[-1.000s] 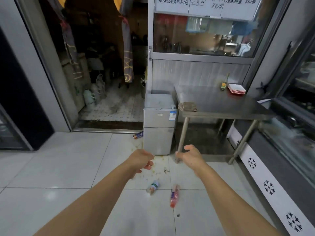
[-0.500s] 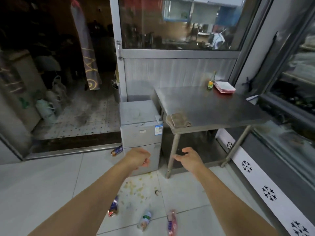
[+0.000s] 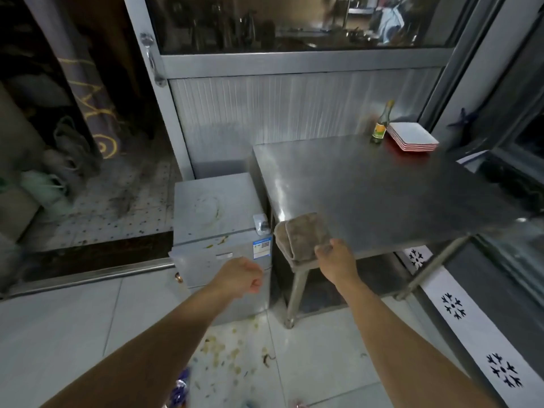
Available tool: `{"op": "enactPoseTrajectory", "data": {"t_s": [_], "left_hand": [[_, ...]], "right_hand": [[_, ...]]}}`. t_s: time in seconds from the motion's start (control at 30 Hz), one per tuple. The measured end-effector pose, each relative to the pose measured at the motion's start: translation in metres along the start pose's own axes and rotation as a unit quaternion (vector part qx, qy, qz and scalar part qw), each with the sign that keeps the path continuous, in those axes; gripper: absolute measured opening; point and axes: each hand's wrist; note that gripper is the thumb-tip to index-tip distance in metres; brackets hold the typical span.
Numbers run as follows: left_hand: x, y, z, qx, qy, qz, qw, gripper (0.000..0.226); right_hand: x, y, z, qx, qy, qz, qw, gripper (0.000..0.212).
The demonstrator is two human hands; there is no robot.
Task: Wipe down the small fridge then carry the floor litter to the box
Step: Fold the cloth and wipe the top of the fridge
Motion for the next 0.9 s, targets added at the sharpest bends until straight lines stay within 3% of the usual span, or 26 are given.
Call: {"op": "enactPoseTrajectory", "data": {"t_s": [0.33, 0.53, 0.7, 0.83, 0.9], "left_hand": [[-0.086, 0.048, -0.009, 0.038, -0.006, 0.01, 0.999, 0.01], [-0.099, 0.047, -0.002, 0.039, 0.001, 0.008, 0.999, 0.004], [-0.089, 0.035, 0.027, 0.084, -0.011, 0.009, 0.996, 0.011], [-0.076, 0.021, 0.07, 0.107, -0.011, 0.004, 0.994, 0.011], [-0.072, 0.011, 0.099, 0.098, -0.016, -0.005, 0.995, 0.016]], "right_hand": [[-0.097, 0.04, -0.026, 0.211, 0.0, -0.037, 0.977, 0.039], [-0.104, 0.035, -0.035, 0.229, -0.04, -0.1, 0.967, 0.025], [-0.103, -0.01, -0.044, 0.047, -0.021, -0.005, 0.999, 0.025], [-0.09, -0.068, -0.056, 0.002, -0.019, 0.074, 0.997, 0.008], [-0.078, -0.099, -0.065, -0.035, -0.043, 0.096, 0.994, 0.008]]}}
Point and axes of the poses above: each hand's wrist, its own x-axis away from the middle knuckle, its own z-axis out of the back of the hand, y = z × x, and after that the axes turned 13 degrees about z, right-handed
